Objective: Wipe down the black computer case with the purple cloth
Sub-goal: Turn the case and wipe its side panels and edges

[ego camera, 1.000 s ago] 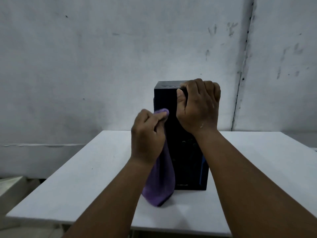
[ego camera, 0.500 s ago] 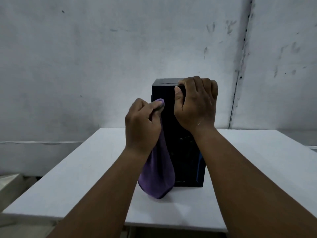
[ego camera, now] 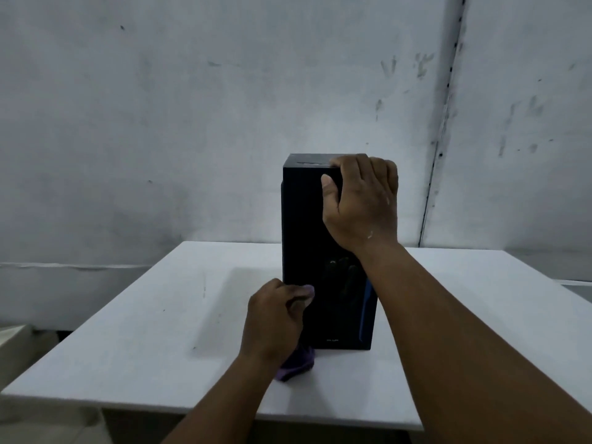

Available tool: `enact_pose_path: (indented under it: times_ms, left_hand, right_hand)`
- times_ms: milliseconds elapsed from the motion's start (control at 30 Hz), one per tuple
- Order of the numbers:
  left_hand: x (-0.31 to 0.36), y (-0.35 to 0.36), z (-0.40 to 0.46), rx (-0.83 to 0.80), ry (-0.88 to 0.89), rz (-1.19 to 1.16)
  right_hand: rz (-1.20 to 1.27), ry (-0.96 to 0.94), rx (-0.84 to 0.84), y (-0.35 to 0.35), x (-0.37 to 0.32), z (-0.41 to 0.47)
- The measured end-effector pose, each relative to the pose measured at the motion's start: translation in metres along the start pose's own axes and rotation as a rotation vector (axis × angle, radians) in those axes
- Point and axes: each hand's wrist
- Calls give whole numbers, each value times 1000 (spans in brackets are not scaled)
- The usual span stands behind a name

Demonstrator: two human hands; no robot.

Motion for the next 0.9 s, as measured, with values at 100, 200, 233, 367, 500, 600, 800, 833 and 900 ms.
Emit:
enact_pose_path:
  times_ms: [100, 200, 233, 367, 500, 600, 800, 833, 900]
  left_hand:
    - [33, -23, 27, 75, -241, -285]
    - [61, -44, 53, 63, -299, -536]
    - [68, -49, 59, 26, -282, -584]
    - [79, -53, 74, -129, -176, -596]
    - [71, -54, 84, -103, -123, -659]
    - [65, -54, 103, 140, -95, -568]
    - [55, -38, 159, 112, -26, -412]
    - [53, -34, 164, 67, -46, -424]
    - [47, -26, 169, 47, -33, -432]
  right_hand:
    - [160, 59, 26, -18, -6, -13]
    - [384, 218, 92, -39, -23, -53]
    - [468, 295, 69, -45, -33, -67]
    - [655, 633, 18, -58, -63, -99]
    - [531, 676, 170, -53, -60, -88]
    - [389, 618, 349, -47, -42, -65]
    - [151, 423, 426, -14, -20, -32]
    - [175, 349, 398, -7, -26, -34]
    - [230, 187, 308, 2, -38, -43]
Point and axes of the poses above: each hand's wrist, its own z-axis towards the middle knuckle, its own y-axis out of the palm, x = y × z, and after that the axes turned 10 degrees about x, right-handed
